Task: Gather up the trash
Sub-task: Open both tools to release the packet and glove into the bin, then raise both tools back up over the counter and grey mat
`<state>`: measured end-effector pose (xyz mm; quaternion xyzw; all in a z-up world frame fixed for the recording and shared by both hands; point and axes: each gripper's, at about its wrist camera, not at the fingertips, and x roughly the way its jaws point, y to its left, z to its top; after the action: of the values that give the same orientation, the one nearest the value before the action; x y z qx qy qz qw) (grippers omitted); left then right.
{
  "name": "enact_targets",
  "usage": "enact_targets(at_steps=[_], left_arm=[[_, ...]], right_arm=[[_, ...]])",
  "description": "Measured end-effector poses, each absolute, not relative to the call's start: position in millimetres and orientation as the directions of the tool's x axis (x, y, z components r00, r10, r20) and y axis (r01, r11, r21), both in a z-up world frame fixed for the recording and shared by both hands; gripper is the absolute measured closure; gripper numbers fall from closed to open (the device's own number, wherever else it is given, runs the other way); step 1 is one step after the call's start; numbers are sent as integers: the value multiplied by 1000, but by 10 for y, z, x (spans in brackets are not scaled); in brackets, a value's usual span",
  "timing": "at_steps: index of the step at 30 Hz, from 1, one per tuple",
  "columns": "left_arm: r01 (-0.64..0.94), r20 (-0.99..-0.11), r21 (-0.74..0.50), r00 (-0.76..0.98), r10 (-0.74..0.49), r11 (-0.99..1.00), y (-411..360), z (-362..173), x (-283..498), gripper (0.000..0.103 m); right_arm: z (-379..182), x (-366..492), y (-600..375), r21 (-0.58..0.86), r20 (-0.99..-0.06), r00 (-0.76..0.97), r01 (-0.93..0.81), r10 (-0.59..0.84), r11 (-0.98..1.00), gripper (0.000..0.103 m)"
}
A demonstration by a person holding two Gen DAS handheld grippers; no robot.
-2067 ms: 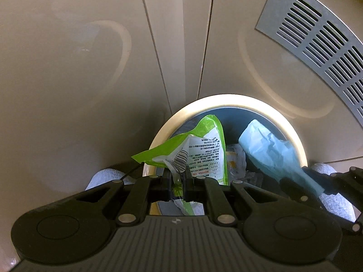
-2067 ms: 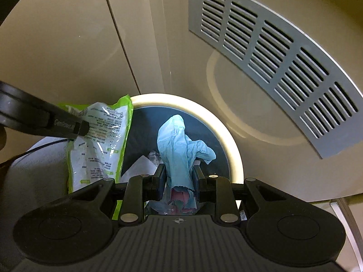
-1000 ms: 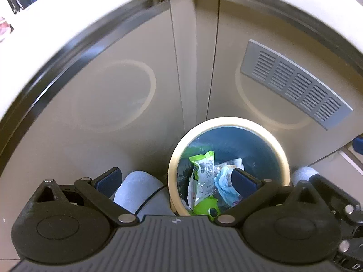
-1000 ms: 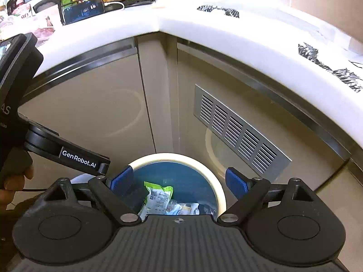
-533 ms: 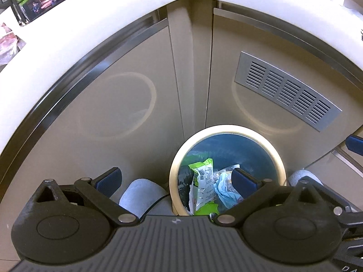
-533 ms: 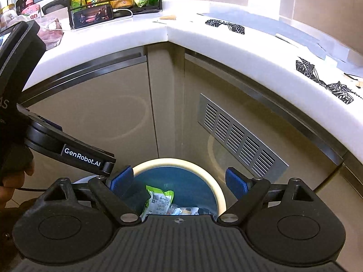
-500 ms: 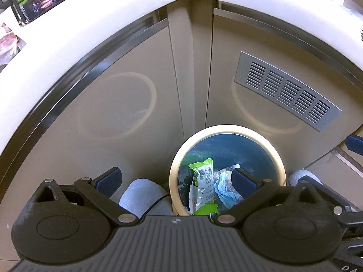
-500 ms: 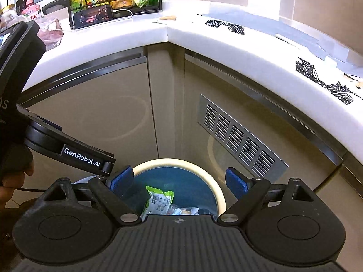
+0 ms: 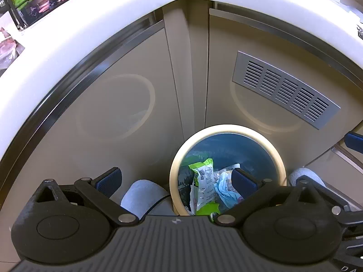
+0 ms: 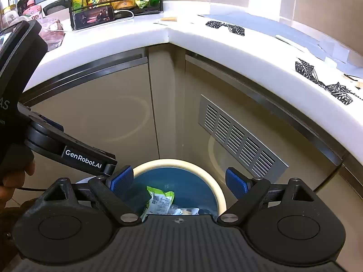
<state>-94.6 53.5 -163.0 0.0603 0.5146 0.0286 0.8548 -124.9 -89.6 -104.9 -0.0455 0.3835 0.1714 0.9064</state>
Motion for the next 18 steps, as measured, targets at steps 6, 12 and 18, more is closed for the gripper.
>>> enact_targets(at_steps=[6, 12, 18], left_arm=[[11, -876, 134, 469, 113, 991, 539, -1632, -951, 0], [12, -873, 132, 476, 110, 991, 540, -1576, -953, 0], [-5, -857, 67, 512, 60, 998, 591, -1264, -890, 0]], right_arm=[[-1044, -1246, -907, 48, -708, 649, -347, 277, 937, 13], [-931, -1286, -949, 47, -679, 677, -348, 286, 936, 13], [-530, -1327, -1092, 57, -573, 761, -335, 306, 940, 13]])
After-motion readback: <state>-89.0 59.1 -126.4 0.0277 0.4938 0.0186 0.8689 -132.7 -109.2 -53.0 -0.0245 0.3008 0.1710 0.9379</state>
